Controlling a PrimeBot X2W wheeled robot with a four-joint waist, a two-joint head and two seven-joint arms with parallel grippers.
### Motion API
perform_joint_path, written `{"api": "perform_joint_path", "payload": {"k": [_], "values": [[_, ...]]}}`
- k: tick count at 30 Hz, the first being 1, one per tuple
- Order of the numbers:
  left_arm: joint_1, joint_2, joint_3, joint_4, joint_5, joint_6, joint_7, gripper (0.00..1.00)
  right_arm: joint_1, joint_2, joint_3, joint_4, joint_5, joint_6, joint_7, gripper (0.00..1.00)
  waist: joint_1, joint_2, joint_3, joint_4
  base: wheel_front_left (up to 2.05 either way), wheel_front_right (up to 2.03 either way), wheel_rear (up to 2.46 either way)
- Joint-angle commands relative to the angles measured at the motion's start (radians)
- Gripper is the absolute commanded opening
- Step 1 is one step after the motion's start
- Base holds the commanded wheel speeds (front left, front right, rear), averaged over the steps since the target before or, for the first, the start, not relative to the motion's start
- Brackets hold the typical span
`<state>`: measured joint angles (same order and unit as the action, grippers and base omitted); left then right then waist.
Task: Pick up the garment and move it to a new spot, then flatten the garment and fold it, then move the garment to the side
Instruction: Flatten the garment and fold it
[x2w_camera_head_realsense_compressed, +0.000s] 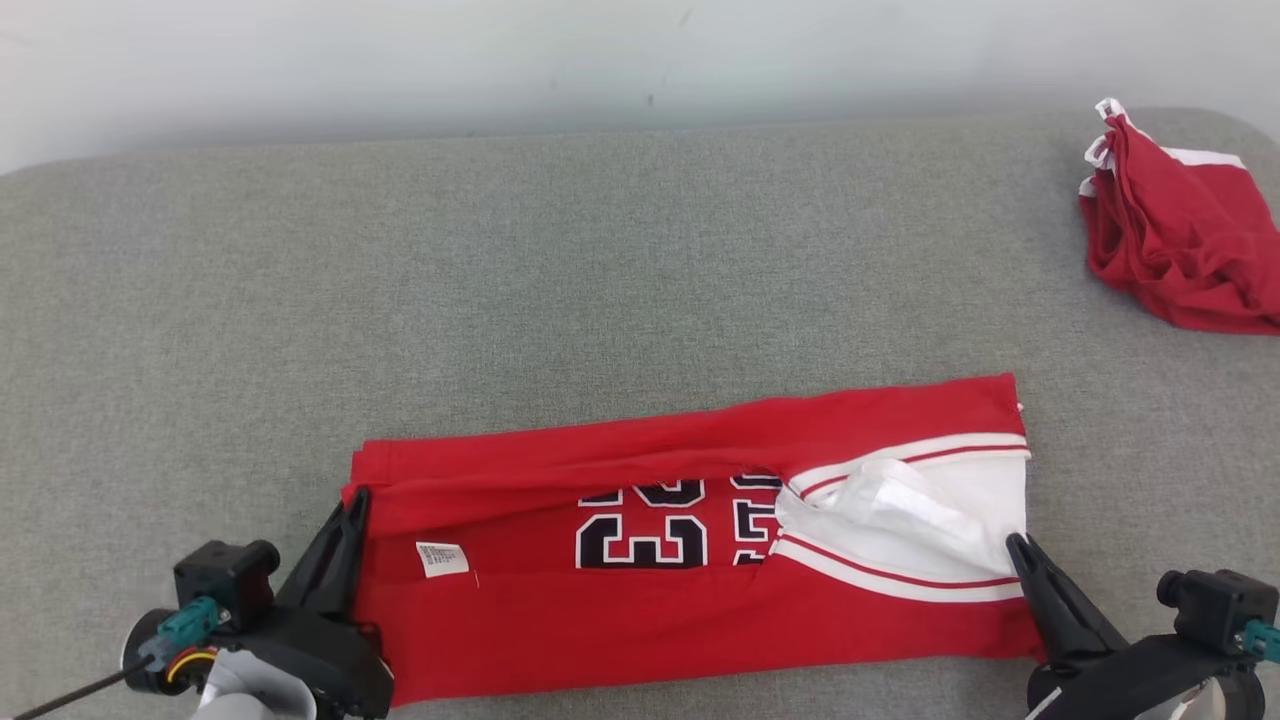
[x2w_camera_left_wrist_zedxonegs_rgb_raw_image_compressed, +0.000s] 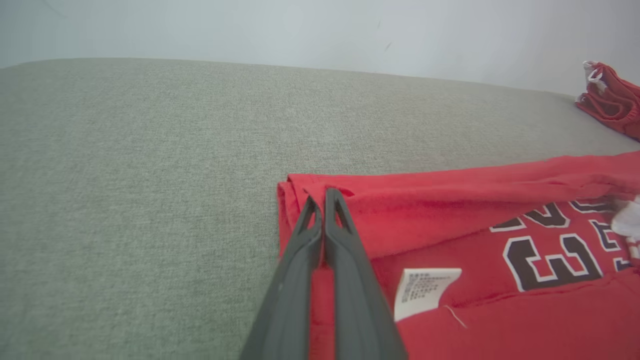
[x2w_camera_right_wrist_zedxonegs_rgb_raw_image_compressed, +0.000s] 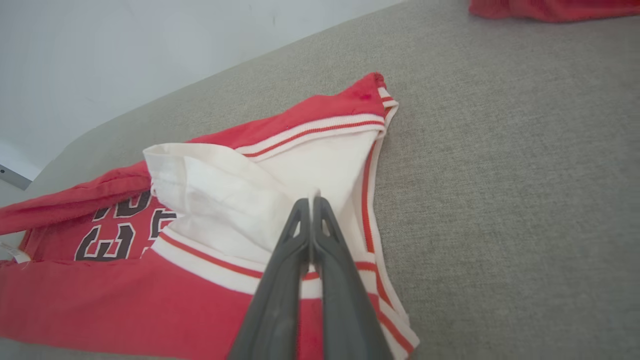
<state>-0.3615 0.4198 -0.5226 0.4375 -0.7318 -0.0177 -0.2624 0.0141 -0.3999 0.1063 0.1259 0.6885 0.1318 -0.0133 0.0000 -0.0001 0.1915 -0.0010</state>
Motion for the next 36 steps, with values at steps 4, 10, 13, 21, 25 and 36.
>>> {"api": "perform_joint_path", "payload": {"k": [4,10,13,21,25,36], "values": [[0.031,-0.026,0.033,-0.005,0.054,-0.006,-0.003,1.0,0.012,0.013,-0.027,-0.027,-0.033,-0.003,0.005,1.0,0.0,0.0001,-0.011,0.003,0.0,0.0,0.0],[0.073,-0.062,0.15,-0.084,0.152,0.008,-0.003,1.0,0.0,0.016,-0.06,-0.053,-0.052,-0.003,0.018,1.0,0.0,0.0001,-0.03,0.013,0.0,0.0,0.0],[0.108,-0.085,0.223,-0.138,0.213,0.011,-0.003,1.0,-0.025,0.017,-0.072,-0.037,-0.078,-0.003,0.036,1.0,0.0,0.0001,-0.042,0.02,0.0,0.0,0.0],[0.22,-0.175,0.383,-0.244,0.371,0.006,-0.003,1.0,-0.133,0.032,-0.092,0.114,-0.156,-0.003,0.097,1.0,0.0,0.0001,-0.061,0.055,0.0,0.0,0.0],[0.264,-0.224,0.434,-0.271,0.444,-0.009,-0.003,1.0,-0.158,0.034,-0.099,0.202,-0.186,-0.003,0.107,1.0,0.0,0.0001,-0.064,0.082,0.0,0.0,0.0],[0.35,-0.313,0.555,-0.303,0.543,-0.05,-0.003,1.0,-0.174,0.068,-0.091,0.38,-0.206,-0.003,0.135,1.0,0.0,0.0001,-0.085,0.102,0.0,0.0,0.0]]}}
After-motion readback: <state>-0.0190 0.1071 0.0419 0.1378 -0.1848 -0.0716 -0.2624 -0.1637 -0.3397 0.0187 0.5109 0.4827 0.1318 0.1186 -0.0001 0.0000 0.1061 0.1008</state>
